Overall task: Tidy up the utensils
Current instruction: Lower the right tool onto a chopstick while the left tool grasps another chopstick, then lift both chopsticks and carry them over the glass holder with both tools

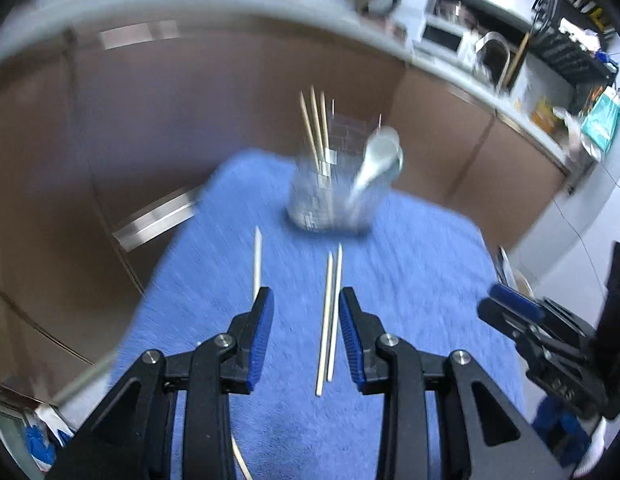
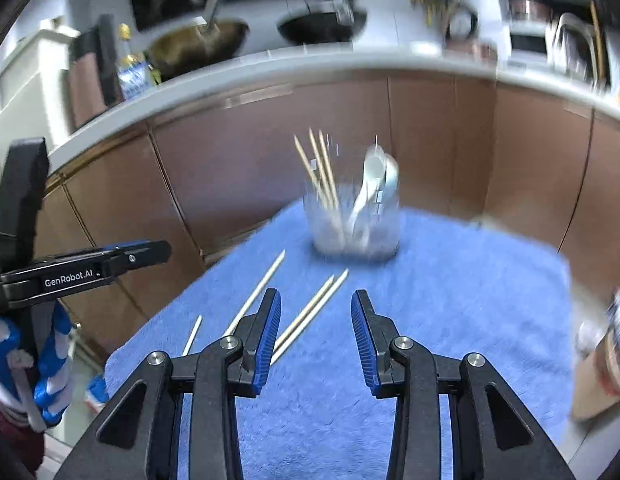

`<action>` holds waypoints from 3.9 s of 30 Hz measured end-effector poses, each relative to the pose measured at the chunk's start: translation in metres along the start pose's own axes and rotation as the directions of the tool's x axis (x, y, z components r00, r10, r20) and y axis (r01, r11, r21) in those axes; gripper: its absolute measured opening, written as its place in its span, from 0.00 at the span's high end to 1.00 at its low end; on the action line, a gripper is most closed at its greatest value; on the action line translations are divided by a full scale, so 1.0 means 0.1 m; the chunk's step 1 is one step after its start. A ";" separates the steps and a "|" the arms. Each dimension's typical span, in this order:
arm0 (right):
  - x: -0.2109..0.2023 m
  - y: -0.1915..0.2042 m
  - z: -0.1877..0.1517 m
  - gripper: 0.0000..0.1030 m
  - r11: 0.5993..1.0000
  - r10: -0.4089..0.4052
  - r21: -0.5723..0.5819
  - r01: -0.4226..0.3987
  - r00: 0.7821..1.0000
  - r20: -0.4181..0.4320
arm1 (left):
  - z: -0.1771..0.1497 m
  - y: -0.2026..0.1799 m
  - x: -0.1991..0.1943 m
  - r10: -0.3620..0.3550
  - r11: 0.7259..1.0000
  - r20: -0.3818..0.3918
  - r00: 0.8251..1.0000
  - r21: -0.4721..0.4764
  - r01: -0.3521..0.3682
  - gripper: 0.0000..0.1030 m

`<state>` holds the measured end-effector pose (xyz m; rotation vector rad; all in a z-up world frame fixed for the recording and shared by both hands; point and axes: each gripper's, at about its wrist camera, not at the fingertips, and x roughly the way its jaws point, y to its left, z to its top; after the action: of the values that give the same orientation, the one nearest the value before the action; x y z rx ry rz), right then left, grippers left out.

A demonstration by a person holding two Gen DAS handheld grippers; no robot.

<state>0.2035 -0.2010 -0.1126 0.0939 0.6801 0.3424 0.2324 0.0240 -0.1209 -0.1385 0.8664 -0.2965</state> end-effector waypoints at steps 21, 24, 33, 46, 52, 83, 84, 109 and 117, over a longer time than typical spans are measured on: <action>2.28 -0.52 0.28 0.73 0.977 0.080 0.215 0.007 0.916 -0.392 | 0.53 0.66 1.61 0.017 0.999 -0.265 0.964 -0.030 -0.026 0.69; 2.41 -0.53 0.28 0.73 0.976 0.052 0.212 0.040 0.910 -0.411 | 0.58 0.69 1.77 0.033 0.999 -0.285 0.958 -0.013 -0.039 0.69; 2.61 -0.41 0.33 0.76 0.987 -0.014 0.139 0.084 0.897 -0.442 | 0.60 0.58 2.10 0.093 0.996 -0.340 0.936 0.047 -0.081 0.70; 2.44 -0.35 0.23 0.95 0.990 0.030 0.136 0.034 0.898 -0.438 | 0.55 0.43 2.04 0.143 0.989 -0.286 0.948 0.085 -0.123 0.96; 1.97 -0.44 0.27 0.95 0.992 0.056 0.129 -0.010 0.931 -0.361 | 0.48 0.34 1.52 0.145 0.988 -0.124 0.982 0.062 -0.138 0.96; -0.33 -0.02 0.12 0.95 0.999 0.048 0.004 -0.049 0.994 0.095 | -0.34 -0.81 -0.65 0.139 0.967 0.410 0.901 0.140 -0.213 0.96; -0.35 -0.02 0.12 0.95 0.999 0.048 0.003 -0.049 0.994 0.101 | -0.35 -0.83 -0.67 0.138 0.966 0.419 0.897 0.141 -0.215 0.96; -0.82 0.31 0.26 0.95 0.969 -0.158 -0.143 0.204 0.947 0.281 | -0.22 -0.83 -0.82 0.133 0.978 0.453 0.881 0.086 -0.192 0.96; -0.89 0.35 0.32 0.95 0.941 -0.228 -0.173 0.292 0.921 0.316 | -0.12 -0.79 -0.86 0.136 0.981 0.460 0.878 0.063 -0.185 0.96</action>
<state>0.1494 -0.1971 -0.0275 -0.1535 0.3513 0.1375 0.1548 -0.0244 -0.0469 -0.0325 0.3905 -0.1419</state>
